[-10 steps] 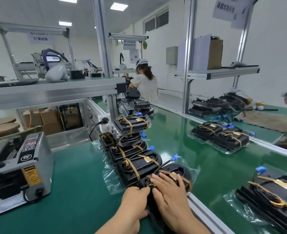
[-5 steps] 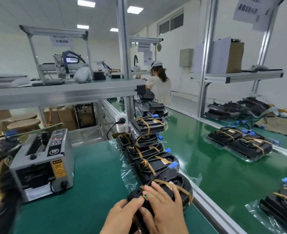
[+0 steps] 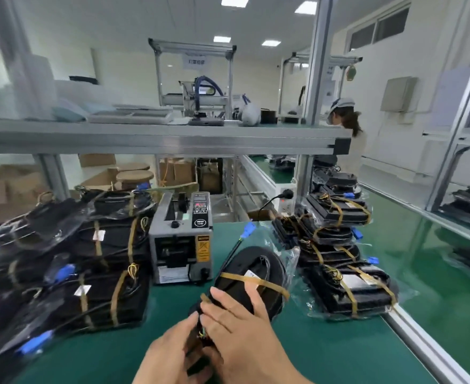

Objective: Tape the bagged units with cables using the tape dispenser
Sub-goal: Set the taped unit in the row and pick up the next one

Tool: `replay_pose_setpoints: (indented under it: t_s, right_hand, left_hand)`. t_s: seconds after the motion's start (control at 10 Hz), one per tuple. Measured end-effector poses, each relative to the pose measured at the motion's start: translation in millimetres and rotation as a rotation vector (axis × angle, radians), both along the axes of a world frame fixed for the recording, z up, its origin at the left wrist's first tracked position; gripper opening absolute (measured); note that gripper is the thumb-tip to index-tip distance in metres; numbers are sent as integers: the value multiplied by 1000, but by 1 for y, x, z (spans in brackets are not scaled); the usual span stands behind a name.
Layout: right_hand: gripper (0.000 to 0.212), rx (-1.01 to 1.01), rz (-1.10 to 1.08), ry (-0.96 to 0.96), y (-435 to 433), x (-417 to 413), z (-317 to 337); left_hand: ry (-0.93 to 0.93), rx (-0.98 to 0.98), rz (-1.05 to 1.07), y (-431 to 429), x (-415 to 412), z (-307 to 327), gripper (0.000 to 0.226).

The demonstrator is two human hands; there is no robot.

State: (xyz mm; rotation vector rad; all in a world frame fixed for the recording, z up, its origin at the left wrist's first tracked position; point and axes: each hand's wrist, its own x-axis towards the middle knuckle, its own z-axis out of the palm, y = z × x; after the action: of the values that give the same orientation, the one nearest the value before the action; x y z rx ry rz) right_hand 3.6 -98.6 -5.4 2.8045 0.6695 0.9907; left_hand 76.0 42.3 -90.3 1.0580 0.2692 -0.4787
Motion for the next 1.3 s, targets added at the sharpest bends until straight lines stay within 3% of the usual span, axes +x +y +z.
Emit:
replay_pose_setpoints:
  t_s: [0.1,0.4,0.5,0.6,0.7,0.8,0.9,1.0,1.1,1.3]
  right_hand:
    - [35,16,77,103,15,15,3]
    - [36,135,193,-35,28,31,6]
    - [39,369,223,-103,25,30,7]
    - [57,686,109,-118,21,27,13]
    - [102,1140,-45,31,16,27,24]
    - [120,1737,-106,309,16,32,32]
    - [133,2079,-12,398,9,41,25]
    - [135,2134,66,580,2,44,20]
    - [90,2087,174,741,-2,44,19]
    - [60,1930,214,751,-3,45,26]
  left_hand:
    - [2,-54,15,16,2,3,22]
    - [-93,27,91,32,-6,29,24]
    - [-181,86,160,31,-10,39,12]
    - [-85,11,203,28,-13,52,18]
    - [-53,-10,232,26,-14,57,18]
    - [-35,-20,270,24,-16,58,16]
    - [-17,-10,295,22,-16,60,17]
    - [11,-9,298,23,-16,64,17]
    - [-10,-17,249,22,-21,68,16]
    - [-27,48,129,21,-29,76,24]
